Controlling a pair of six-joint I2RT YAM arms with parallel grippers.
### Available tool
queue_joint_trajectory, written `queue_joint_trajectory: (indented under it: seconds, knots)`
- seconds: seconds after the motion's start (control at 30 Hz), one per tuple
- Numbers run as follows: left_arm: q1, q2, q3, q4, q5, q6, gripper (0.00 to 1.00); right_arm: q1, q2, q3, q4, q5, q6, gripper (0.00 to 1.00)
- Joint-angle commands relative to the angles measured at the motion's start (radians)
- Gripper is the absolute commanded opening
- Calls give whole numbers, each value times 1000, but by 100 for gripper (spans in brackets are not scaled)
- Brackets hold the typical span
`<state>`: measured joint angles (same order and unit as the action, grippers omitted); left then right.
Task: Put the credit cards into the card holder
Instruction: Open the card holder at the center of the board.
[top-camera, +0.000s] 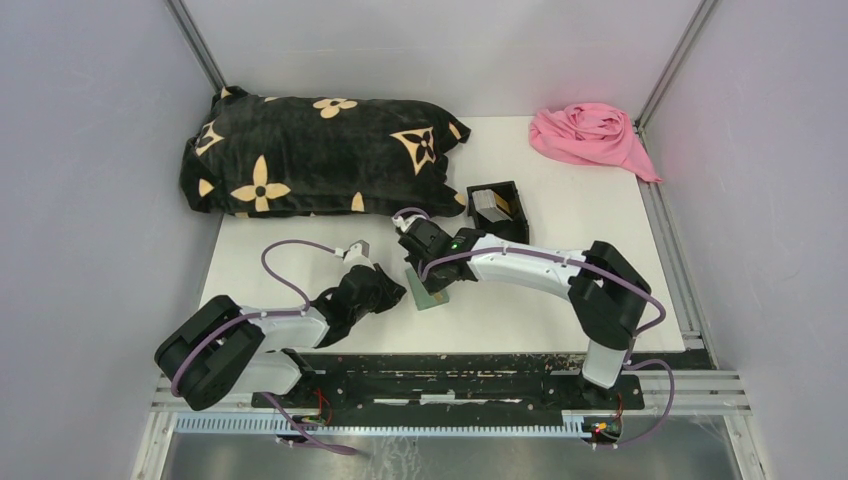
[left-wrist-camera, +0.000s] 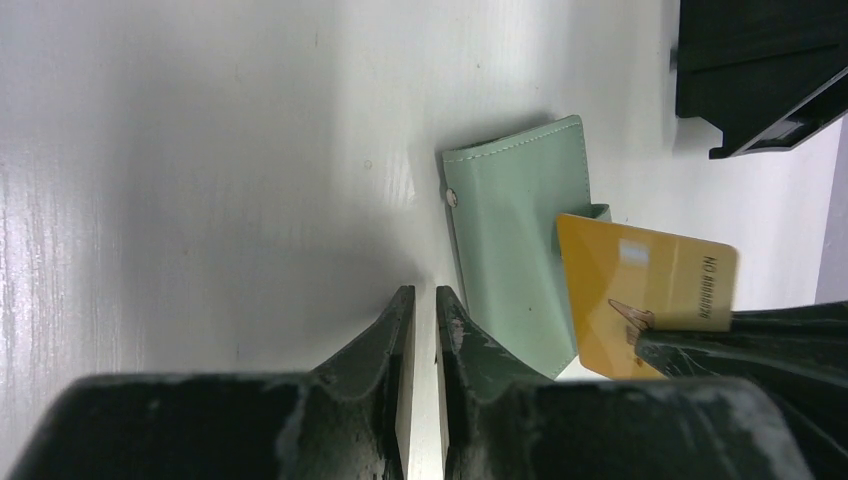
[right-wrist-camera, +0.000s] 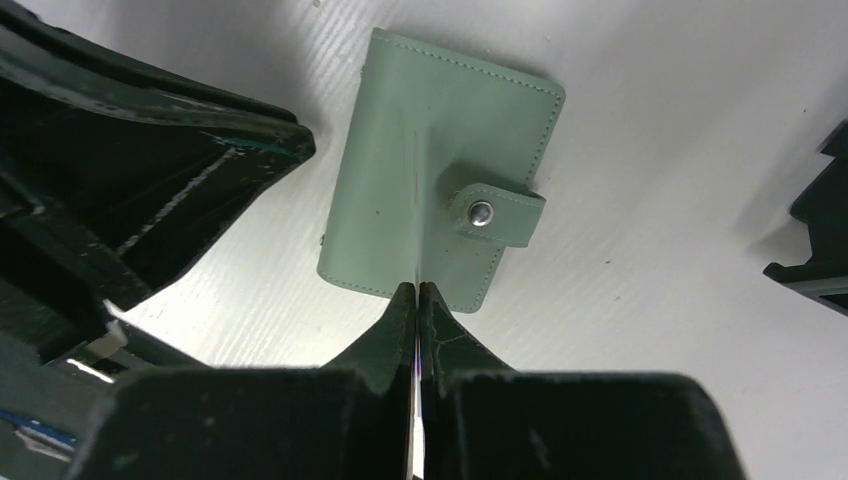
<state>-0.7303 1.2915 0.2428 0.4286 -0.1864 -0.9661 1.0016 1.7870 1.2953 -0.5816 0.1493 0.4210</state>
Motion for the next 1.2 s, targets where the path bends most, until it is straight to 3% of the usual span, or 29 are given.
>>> queue_joint_trajectory:
  seconds: [0.0, 0.73, 1.17]
  knots:
    - [4, -1, 8, 33, -37, 33, 19, 5, 27, 50, -22, 65, -6, 1]
    - [3, 41, 26, 31, -42, 38, 15, -1, 3, 41, -43, 154, -26, 1]
    - [3, 53, 29, 33, -43, 37, 13, -46, -35, -15, -6, 132, -19, 1]
